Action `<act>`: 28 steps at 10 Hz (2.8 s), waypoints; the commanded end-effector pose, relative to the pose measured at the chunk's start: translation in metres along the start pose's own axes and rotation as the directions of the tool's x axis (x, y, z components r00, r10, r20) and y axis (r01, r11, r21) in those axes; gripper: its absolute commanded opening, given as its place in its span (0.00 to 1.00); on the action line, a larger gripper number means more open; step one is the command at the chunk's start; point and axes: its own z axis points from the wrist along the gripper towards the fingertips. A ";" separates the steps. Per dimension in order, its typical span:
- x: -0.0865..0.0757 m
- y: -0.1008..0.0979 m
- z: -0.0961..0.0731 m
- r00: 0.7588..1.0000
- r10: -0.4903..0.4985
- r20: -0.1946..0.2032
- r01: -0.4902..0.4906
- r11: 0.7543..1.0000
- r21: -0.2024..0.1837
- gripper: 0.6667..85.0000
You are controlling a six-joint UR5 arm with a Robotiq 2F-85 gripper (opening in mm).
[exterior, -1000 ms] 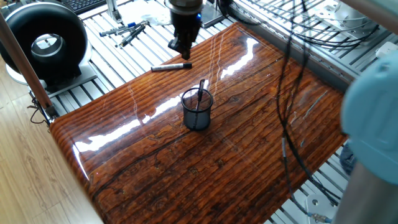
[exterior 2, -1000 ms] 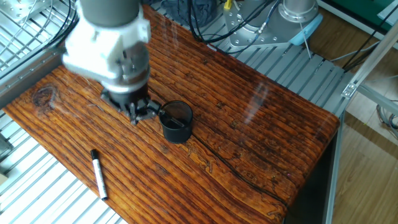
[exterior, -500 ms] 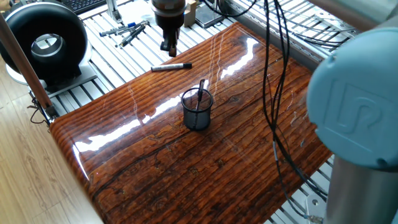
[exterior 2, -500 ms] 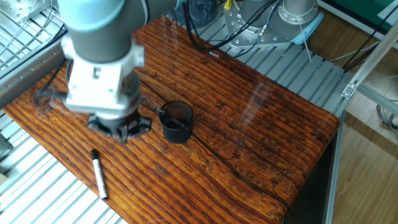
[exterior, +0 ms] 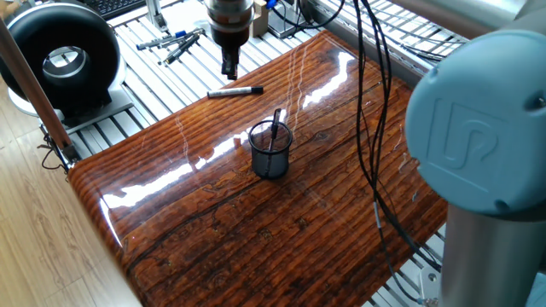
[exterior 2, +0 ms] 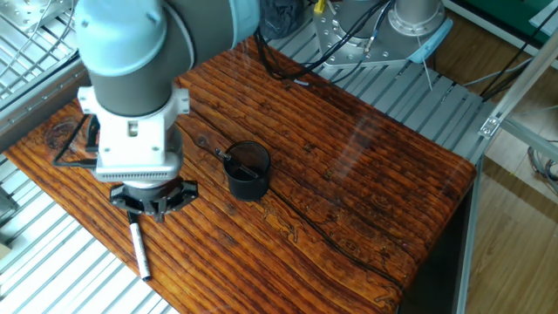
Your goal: Put the pen into the pen holder
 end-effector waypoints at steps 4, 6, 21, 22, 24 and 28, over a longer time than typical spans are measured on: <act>0.012 0.015 0.008 0.999 0.034 -0.035 -0.037 0.996 -0.085 0.01; 0.023 0.018 0.007 0.997 0.010 -0.077 -0.017 0.995 -0.096 0.01; -0.040 -0.036 0.043 0.995 -0.096 0.030 0.098 0.992 -0.081 0.38; -0.042 -0.040 0.047 0.993 -0.114 0.029 0.116 0.991 -0.069 0.38; -0.048 -0.030 0.053 0.995 -0.083 0.047 0.087 0.990 -0.107 0.40; -0.050 -0.035 0.070 0.995 -0.089 0.045 0.093 0.993 -0.079 0.42</act>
